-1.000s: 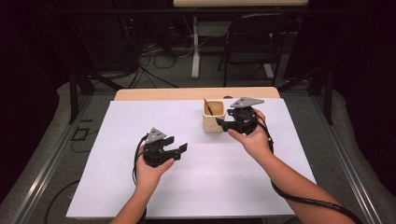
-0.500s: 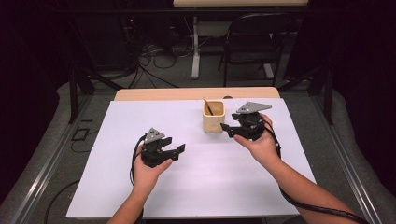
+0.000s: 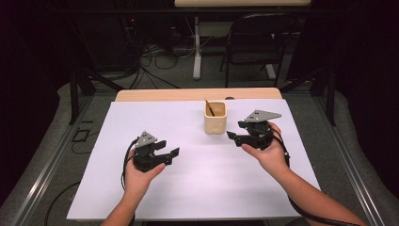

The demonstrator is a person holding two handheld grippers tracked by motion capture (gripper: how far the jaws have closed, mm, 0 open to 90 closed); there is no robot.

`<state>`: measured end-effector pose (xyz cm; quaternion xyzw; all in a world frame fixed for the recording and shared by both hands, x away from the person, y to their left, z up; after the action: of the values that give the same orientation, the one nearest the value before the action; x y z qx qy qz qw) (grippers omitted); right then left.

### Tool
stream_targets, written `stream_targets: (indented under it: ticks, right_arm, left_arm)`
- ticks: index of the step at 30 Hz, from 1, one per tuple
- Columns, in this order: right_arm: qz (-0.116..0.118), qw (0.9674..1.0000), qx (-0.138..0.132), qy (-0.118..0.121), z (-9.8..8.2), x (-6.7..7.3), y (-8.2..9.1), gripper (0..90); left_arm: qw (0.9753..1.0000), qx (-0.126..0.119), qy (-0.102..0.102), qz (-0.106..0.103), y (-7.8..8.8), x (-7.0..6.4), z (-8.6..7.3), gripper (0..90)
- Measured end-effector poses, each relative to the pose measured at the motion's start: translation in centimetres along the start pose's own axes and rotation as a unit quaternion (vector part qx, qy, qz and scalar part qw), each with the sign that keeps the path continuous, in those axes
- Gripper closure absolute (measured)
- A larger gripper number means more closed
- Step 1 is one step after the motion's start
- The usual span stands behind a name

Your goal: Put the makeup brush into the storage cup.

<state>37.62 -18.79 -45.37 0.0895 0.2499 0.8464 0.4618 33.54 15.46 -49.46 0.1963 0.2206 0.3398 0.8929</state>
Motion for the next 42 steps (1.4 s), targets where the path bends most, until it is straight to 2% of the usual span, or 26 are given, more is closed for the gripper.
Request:
stream_targets:
  ticks: [7, 13, 19, 25, 32, 42]
  right_arm:
    - [0.001, 1.0, -0.009, -0.002, -0.8, 0.1, 1.2, 39.7]
    - [0.012, 0.9998, -0.008, -0.013, -2.0, 0.3, 2.3, 39.4]
    - [0.018, 0.9993, -0.001, -0.032, -3.5, 0.2, 2.6, 39.3]
    - [0.02, 0.9986, 0.003, -0.049, -5.2, 0.1, 3.0, 39.4]
    - [0.01, 0.9991, 0.009, -0.041, -6.9, 0.2, 3.7, 39.3]
    - [0.009, 0.9987, 0.007, -0.05, -8.8, 0.1, 4.4, 39.4]
  left_arm:
    - [1.0, 0.003, -0.002, 0.002, 0.6, 0.1, -0.6, 35.6]
    - [1.0, 0.006, -0.003, 0.003, 1.3, 0.2, -1.4, 35.6]
    - [1.0, 0.005, 0.001, 0.004, 1.8, 0.4, -2.1, 35.6]
    - [0.9999, 0.009, -0.004, 0.009, 2.3, 0.5, -3.0, 35.6]
    - [0.9999, 0.007, -0.007, 0.011, 2.7, 0.4, -3.7, 35.7]
    - [0.9998, 0.008, -0.013, 0.01, 2.9, 0.2, -4.3, 35.7]
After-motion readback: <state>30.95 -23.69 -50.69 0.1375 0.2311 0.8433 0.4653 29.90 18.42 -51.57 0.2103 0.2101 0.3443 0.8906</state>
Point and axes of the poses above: each handheld gripper's, and its own axes: y roughly backward along the jaws, z roughly out of its top, x roughly to its left, the point moved 1 cm from there along -y, roughly forward along the jaws, and after that the axes turned 8 degrees about -z, right-handed, at the moved point
